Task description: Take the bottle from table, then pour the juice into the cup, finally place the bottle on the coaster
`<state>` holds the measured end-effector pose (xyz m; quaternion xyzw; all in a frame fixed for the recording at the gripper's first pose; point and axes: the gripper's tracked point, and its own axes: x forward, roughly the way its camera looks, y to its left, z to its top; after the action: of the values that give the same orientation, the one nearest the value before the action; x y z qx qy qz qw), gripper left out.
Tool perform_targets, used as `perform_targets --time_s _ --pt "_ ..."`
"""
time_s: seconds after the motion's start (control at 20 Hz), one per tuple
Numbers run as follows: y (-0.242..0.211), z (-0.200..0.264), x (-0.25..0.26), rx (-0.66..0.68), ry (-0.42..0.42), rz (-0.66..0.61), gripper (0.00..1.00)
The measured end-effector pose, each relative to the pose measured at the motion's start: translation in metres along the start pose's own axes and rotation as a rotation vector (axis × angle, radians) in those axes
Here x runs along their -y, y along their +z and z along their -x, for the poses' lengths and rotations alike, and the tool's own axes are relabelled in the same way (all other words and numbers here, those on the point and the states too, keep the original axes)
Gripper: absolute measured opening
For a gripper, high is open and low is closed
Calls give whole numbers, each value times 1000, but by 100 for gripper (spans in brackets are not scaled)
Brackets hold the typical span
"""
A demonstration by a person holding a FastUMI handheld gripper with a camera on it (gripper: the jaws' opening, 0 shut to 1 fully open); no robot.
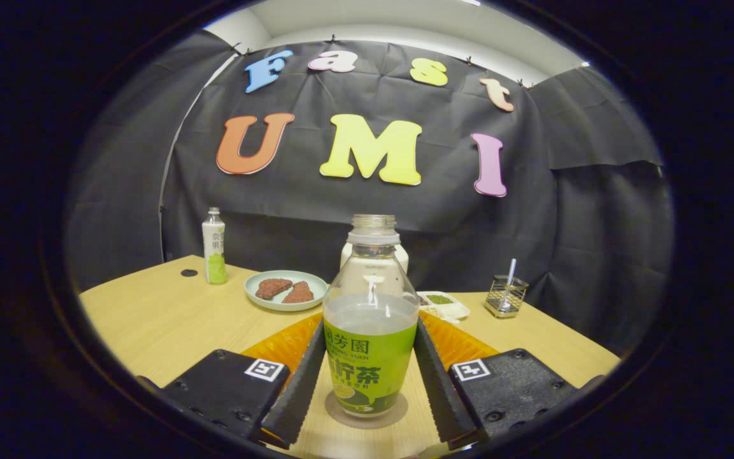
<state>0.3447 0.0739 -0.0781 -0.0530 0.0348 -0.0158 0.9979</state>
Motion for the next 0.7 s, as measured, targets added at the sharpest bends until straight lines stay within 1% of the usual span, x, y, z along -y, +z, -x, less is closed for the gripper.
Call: perform_targets --time_s 0.2,0.3,0.4,0.55,0.65,0.7 --pt "-13 -8 4 -29 -25 -1 82" --pt "-10 -9 7 -2 -30 -36 82" --pt "-15 -9 5 -14 -17 -78 82" --pt "-16 -6 8 -18 -21 -90 84" --pt "-13 -3 4 -16 -1 -73 91" --pt "-12 0 4 -19 -4 -67 94"
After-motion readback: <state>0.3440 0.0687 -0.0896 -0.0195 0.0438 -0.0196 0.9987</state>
